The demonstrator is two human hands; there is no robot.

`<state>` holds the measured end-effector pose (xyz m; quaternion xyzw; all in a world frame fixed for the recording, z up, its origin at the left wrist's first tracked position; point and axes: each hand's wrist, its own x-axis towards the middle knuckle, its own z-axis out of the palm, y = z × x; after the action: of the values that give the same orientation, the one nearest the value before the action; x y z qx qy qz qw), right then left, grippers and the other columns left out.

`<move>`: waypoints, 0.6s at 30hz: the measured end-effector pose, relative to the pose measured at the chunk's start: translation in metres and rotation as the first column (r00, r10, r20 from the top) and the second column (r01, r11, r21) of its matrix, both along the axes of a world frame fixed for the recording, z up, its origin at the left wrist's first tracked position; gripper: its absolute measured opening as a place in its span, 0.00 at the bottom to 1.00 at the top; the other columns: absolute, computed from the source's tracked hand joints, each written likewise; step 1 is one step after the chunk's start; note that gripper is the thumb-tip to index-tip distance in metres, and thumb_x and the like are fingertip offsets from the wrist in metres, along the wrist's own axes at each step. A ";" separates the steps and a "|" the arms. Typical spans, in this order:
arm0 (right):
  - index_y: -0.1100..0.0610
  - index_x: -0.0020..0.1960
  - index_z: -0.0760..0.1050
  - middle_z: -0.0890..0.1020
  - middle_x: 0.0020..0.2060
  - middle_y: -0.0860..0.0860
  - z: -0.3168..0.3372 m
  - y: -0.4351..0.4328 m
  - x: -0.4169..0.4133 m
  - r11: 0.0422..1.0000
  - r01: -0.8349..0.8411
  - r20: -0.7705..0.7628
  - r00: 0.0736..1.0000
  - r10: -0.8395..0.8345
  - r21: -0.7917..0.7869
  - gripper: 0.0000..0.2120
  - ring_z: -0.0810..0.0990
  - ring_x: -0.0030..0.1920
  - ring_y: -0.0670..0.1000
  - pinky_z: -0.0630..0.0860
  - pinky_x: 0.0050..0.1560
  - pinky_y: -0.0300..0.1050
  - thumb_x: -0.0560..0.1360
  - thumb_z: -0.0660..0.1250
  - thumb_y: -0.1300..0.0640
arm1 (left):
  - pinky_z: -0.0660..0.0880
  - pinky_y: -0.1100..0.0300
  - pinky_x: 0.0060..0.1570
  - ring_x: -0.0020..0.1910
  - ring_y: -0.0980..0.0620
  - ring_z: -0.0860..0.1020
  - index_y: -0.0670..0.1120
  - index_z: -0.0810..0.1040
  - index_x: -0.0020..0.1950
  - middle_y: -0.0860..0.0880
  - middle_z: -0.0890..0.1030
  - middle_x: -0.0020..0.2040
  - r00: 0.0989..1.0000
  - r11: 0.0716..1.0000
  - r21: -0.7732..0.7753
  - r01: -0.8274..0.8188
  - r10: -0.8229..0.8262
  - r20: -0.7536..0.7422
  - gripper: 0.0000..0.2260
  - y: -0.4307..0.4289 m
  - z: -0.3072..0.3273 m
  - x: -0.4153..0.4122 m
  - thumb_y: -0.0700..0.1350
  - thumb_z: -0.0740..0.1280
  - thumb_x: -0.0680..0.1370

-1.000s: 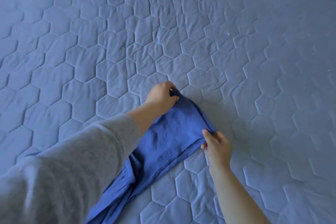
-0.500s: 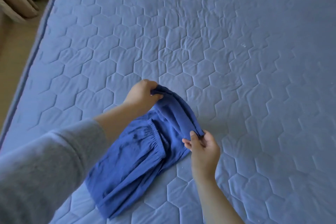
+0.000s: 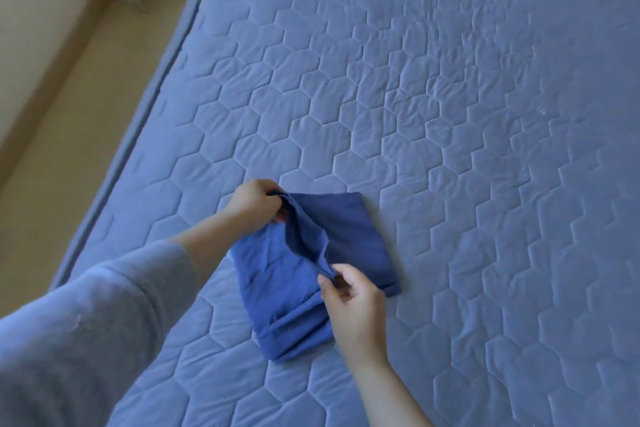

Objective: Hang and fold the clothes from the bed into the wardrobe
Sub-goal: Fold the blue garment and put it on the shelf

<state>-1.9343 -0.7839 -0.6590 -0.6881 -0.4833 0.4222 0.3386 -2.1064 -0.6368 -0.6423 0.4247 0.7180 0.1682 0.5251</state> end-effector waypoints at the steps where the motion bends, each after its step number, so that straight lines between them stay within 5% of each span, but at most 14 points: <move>1: 0.54 0.42 0.80 0.79 0.34 0.46 -0.003 -0.002 -0.005 0.999 -0.043 0.057 0.997 0.042 0.005 0.02 0.77 0.35 0.44 0.73 0.39 0.38 0.73 0.72 0.60 | 0.80 0.54 0.43 0.33 0.45 0.78 0.40 0.79 0.43 0.40 0.79 0.37 0.997 0.997 -0.016 -0.072 0.072 0.027 0.10 -0.004 -0.006 -0.005 0.33 0.58 0.75; 5: 0.55 0.44 0.81 0.79 0.37 0.46 -0.018 -0.013 -0.022 0.974 -0.228 0.230 0.948 0.219 0.010 0.02 0.77 0.37 0.46 0.74 0.39 0.39 0.72 0.72 0.60 | 0.81 0.55 0.41 0.34 0.47 0.76 0.42 0.76 0.39 0.43 0.75 0.35 0.987 0.988 -0.070 -0.141 0.146 0.065 0.09 -0.018 -0.032 -0.019 0.46 0.67 0.76; 7: 0.53 0.45 0.82 0.79 0.38 0.47 -0.026 -0.018 -0.028 0.950 -0.311 0.295 0.906 0.305 -0.029 0.03 0.76 0.38 0.47 0.73 0.39 0.39 0.72 0.71 0.59 | 0.82 0.54 0.40 0.34 0.50 0.77 0.44 0.77 0.43 0.46 0.76 0.37 0.997 0.996 -0.039 -0.080 0.080 0.000 0.05 -0.024 -0.044 -0.023 0.42 0.73 0.72; 10: 0.52 0.48 0.82 0.79 0.41 0.47 -0.039 -0.023 -0.035 0.913 -0.396 0.341 0.848 0.406 -0.103 0.05 0.77 0.41 0.47 0.71 0.40 0.37 0.73 0.70 0.57 | 0.80 0.55 0.33 0.33 0.49 0.75 0.47 0.75 0.50 0.48 0.74 0.41 0.992 0.996 0.000 -0.094 0.093 -0.083 0.13 -0.031 -0.063 -0.032 0.33 0.69 0.70; 16: 0.50 0.55 0.81 0.80 0.50 0.47 -0.058 -0.027 -0.037 0.793 -0.493 0.343 0.721 0.602 -0.357 0.10 0.79 0.51 0.48 0.74 0.49 0.42 0.76 0.65 0.54 | 0.80 0.50 0.43 0.44 0.41 0.81 0.46 0.70 0.59 0.43 0.81 0.44 0.981 0.990 -0.016 -0.138 0.134 -0.136 0.17 -0.057 -0.091 -0.044 0.35 0.65 0.72; 18: 0.49 0.55 0.81 0.81 0.50 0.45 -0.059 -0.027 -0.036 0.786 -0.477 0.302 0.741 0.600 -0.392 0.11 0.79 0.51 0.46 0.75 0.51 0.41 0.75 0.65 0.52 | 0.75 0.56 0.39 0.43 0.46 0.80 0.45 0.70 0.59 0.46 0.82 0.42 0.975 0.987 0.005 -0.160 0.159 -0.153 0.16 -0.067 -0.095 -0.045 0.38 0.68 0.73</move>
<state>-1.9702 -0.8111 -0.7176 -0.6310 -0.6560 0.4139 -0.0137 -2.1515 -0.7042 -0.7374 0.3753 0.7886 0.1740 0.4549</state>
